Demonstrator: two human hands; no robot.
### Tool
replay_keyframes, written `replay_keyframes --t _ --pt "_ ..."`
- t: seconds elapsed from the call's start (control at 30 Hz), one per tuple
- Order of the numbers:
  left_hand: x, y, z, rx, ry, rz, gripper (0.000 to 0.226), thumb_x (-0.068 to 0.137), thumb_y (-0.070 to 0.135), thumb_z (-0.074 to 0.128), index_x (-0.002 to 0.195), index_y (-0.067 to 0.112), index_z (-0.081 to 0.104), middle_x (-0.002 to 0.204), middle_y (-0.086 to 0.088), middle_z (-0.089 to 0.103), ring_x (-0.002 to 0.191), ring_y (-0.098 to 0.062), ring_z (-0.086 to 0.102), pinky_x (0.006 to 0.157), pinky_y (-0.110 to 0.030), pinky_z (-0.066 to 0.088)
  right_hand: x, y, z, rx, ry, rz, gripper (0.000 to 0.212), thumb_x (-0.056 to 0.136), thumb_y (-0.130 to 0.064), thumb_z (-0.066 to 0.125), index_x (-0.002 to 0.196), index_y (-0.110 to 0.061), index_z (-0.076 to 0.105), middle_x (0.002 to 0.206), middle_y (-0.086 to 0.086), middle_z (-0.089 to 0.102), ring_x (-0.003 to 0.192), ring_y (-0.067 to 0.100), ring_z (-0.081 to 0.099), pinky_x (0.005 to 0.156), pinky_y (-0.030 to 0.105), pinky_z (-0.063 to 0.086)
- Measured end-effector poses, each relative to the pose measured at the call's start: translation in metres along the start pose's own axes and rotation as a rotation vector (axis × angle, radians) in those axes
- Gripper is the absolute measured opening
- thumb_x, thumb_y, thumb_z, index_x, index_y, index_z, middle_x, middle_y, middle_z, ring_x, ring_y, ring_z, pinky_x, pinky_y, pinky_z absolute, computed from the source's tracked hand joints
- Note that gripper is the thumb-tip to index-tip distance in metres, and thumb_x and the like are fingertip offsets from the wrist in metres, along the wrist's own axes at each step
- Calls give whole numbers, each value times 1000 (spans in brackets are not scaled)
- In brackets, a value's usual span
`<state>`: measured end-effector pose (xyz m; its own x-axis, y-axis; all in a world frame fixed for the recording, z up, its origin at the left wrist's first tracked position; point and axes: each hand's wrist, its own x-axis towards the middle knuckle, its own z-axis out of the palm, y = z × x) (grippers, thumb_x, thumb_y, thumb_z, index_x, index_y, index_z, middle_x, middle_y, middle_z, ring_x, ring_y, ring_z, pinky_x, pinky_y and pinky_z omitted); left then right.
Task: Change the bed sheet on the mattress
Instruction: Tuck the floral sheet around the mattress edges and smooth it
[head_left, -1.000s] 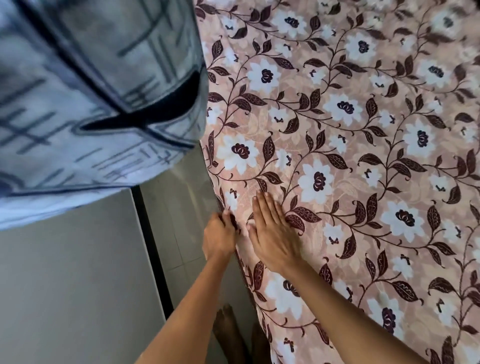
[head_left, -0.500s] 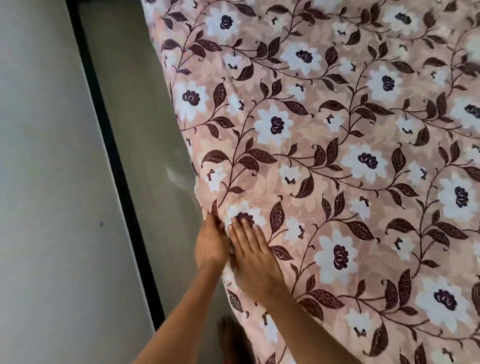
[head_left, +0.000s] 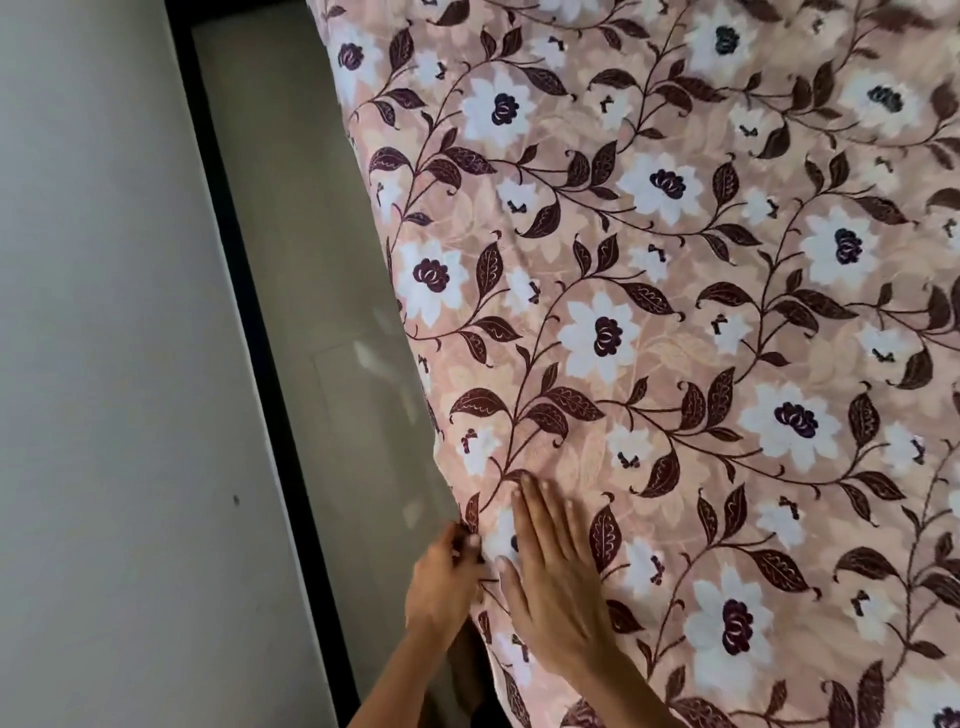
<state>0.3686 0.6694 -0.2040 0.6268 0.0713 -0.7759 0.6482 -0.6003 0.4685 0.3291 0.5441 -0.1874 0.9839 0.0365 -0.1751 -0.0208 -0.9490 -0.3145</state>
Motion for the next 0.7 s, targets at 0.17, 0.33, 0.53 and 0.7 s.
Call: replay_keyframes --t 0.17,0.33,0.53,0.7 --pt "63 48 -49 -125 129 49 20 99 27 40 97 12 52 90 -6 64 87 -30 62 82 -40 49 123 -2 -11 15 61 97 60 99 -38 20 143 1 31 152 17 26 142 28 20 114 43 17" --pt "118 99 -66 -82 123 60 6 96 11 42 94 15 46 89 -9 58 85 -30 55 77 -34 45 182 -17 -9 -127 48 109 60 95 -37 26 142 1 29 151 16 27 141 29 25 113 44 17" --pt "122 94 -71 32 163 -24 10 93 10 45 83 14 45 87 -13 63 84 -32 57 74 -37 47 182 -17 -5 -219 35 90 61 95 -36 27 145 -1 20 153 16 20 143 29 15 113 46 18" --pt "127 111 -87 66 -8 -65 10 86 6 50 90 13 56 91 -10 66 83 -27 58 72 -29 44 201 -22 -17 -202 -30 -49 61 97 -40 26 144 -1 24 153 15 20 143 26 17 112 44 20"
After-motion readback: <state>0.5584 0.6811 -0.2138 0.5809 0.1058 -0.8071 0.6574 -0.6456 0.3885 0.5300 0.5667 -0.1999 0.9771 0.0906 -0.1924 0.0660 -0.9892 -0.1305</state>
